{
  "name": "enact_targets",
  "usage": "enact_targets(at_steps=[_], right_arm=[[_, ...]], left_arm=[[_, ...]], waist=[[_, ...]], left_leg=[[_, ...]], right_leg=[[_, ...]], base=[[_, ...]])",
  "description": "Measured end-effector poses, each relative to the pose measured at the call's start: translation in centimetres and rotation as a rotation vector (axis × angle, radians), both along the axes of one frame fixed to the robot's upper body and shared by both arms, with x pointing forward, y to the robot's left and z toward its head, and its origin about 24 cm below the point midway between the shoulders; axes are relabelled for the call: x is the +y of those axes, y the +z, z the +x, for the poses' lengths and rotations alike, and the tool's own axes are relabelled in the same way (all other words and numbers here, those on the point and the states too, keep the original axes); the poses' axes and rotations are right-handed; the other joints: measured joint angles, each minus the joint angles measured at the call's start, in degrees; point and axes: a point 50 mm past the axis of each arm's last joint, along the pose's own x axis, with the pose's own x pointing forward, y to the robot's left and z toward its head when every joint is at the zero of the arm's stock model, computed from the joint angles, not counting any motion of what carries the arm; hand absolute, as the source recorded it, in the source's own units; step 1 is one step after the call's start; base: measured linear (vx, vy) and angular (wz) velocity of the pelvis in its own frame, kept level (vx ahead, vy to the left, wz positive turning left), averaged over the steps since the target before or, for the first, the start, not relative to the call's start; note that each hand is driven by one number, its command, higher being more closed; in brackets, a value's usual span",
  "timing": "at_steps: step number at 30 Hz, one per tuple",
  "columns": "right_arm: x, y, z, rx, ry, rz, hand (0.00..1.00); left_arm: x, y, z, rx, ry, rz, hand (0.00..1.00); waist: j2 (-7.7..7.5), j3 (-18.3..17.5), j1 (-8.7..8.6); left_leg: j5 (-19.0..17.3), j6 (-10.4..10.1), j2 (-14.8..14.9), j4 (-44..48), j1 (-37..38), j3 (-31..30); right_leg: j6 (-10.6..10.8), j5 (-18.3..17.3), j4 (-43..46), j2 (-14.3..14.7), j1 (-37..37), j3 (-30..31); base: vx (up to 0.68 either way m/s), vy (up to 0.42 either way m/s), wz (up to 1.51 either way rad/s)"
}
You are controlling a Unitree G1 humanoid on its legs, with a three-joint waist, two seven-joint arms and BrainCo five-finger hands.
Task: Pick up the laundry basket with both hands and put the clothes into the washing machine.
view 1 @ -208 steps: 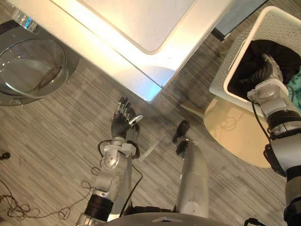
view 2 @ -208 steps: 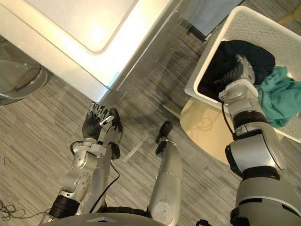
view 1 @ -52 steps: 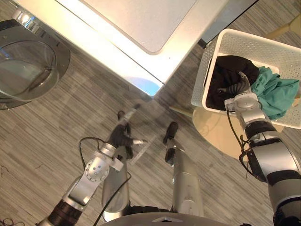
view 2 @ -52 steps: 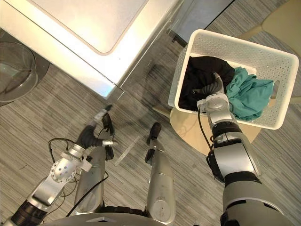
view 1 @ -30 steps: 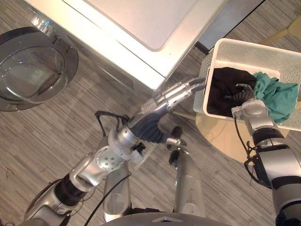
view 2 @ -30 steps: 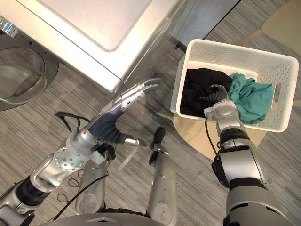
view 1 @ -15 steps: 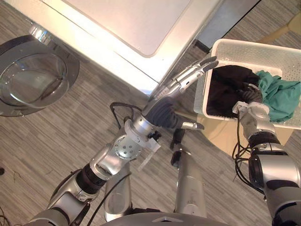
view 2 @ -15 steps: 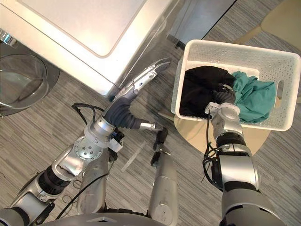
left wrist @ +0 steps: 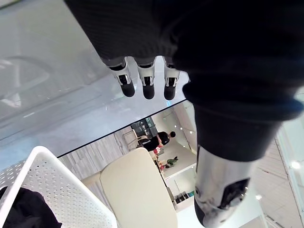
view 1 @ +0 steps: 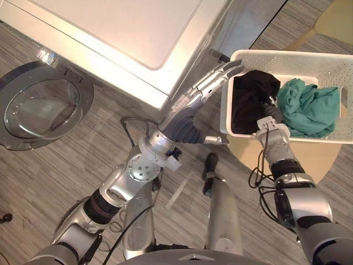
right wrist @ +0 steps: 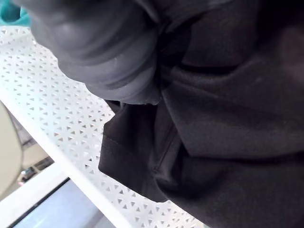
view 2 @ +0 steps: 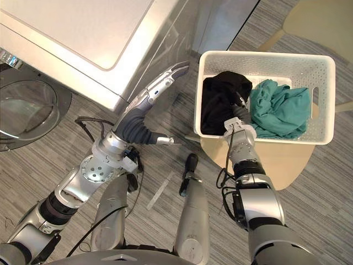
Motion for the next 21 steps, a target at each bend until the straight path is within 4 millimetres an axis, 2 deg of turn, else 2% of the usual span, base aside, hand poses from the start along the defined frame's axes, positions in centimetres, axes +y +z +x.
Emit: enact_targets(at_steps=[5,10,15,19,21], right_arm=[[2.6,0.9,0.7,-0.114,0.004,0.196,1.0],[5.0,2.9,0.7,-0.287,0.003,0.397,1.0],[5.3,5.0,0.2,-0.412,0.002,0.443,1.0],[4.8,6.0,-0.6,-0.497,-0.012,0.48,1.0],[4.4,7.6,-1.4,-0.587,-0.019,0.488,1.0]], left_arm=[[-1.2,0.5,2.1,-0.002,0.056,-0.006,0.0],[-1.7,1.4,2.7,-0.091,0.123,0.02,0.0],[-2.1,2.0,2.7,-0.133,0.131,0.034,0.0],[-2.3,1.8,3.4,-0.148,0.155,0.085,0.0],[-2.2,2.2,3.5,-0.172,0.161,0.099,0.0]], waist=[[0.0,0.0,-0.08],[0.1,0.1,-0.17],[1.65,1.4,0.29],[1.58,1.5,0.27],[1.54,2.2,-0.24]], left_leg=[[0.0,0.0,0.0,-0.2,-0.3,0.1],[0.5,-0.5,0.0,-0.2,-1.4,0.5],[0.7,-0.4,0.1,0.1,-1.5,0.5],[0.5,-0.1,0.1,0.3,-2.0,0.4],[0.4,0.1,0.1,1.2,-2.8,0.3]], right_leg=[[-0.4,-0.1,0.1,0.0,-0.5,0.1],[-0.2,0.3,0.7,0.0,-2.3,0.3],[-0.5,0.3,1.6,-0.2,-2.5,0.2],[-0.6,-0.5,1.7,-0.2,-3.1,0.3],[-0.6,-0.5,2.5,-0.4,-3.9,0.4]], base=[[-0.03,-0.044,-0.02],[0.0,-0.042,-0.03],[0.01,-0.042,0.02],[-0.05,-0.046,0.02],[-0.06,-0.039,0.02]])
